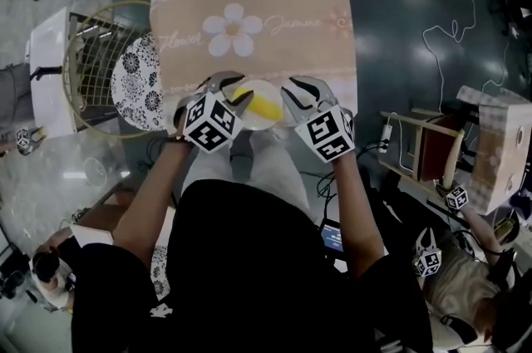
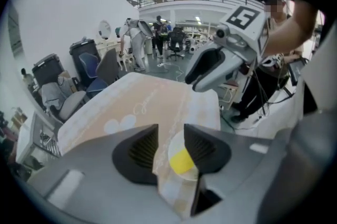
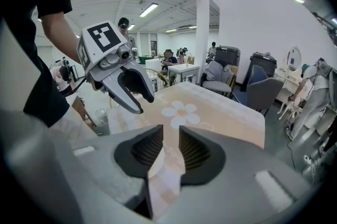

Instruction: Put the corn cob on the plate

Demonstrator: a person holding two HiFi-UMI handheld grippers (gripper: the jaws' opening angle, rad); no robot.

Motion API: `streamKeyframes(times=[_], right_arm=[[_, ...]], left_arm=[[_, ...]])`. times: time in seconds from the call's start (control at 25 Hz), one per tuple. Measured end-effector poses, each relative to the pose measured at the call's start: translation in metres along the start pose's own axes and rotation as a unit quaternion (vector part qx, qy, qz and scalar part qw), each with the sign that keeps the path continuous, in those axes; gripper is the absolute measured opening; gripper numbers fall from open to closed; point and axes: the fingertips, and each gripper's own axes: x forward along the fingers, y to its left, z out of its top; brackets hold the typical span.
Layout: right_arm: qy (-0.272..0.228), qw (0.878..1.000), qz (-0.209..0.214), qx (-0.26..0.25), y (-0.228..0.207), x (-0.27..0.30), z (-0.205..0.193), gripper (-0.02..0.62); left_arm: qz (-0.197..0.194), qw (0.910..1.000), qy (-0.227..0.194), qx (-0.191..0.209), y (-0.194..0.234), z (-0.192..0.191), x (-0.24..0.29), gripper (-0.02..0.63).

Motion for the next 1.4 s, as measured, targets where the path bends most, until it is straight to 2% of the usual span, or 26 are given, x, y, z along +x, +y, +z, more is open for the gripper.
streamKeyframes(times=[0.44,0.76,1.16,1.4], right_arm=[[-0.060,0.998,0.027,-0.010,-0.028,-0.017,0.022,0.038],[-0.096,0.994,0.034,-0.035,-0.034,-0.025,0.047,0.011],[-0.127,0.990,0.027,-0.044,-0.033,-0.032,0.081,0.003],[-0.149,0.988,0.007,-0.042,-0.032,-0.038,0.097,0.002]], left_arm=[[0.074,0.9947,-0.050,-0.051,0.002,0.043,-0.005,0.067],[0.136,0.9793,-0.104,-0.107,0.016,0.062,-0.033,0.007],[0.181,0.9640,-0.151,-0.123,0.037,0.075,-0.083,0.006],[0.187,0.9601,-0.175,-0.113,0.038,0.081,-0.103,0.006]])
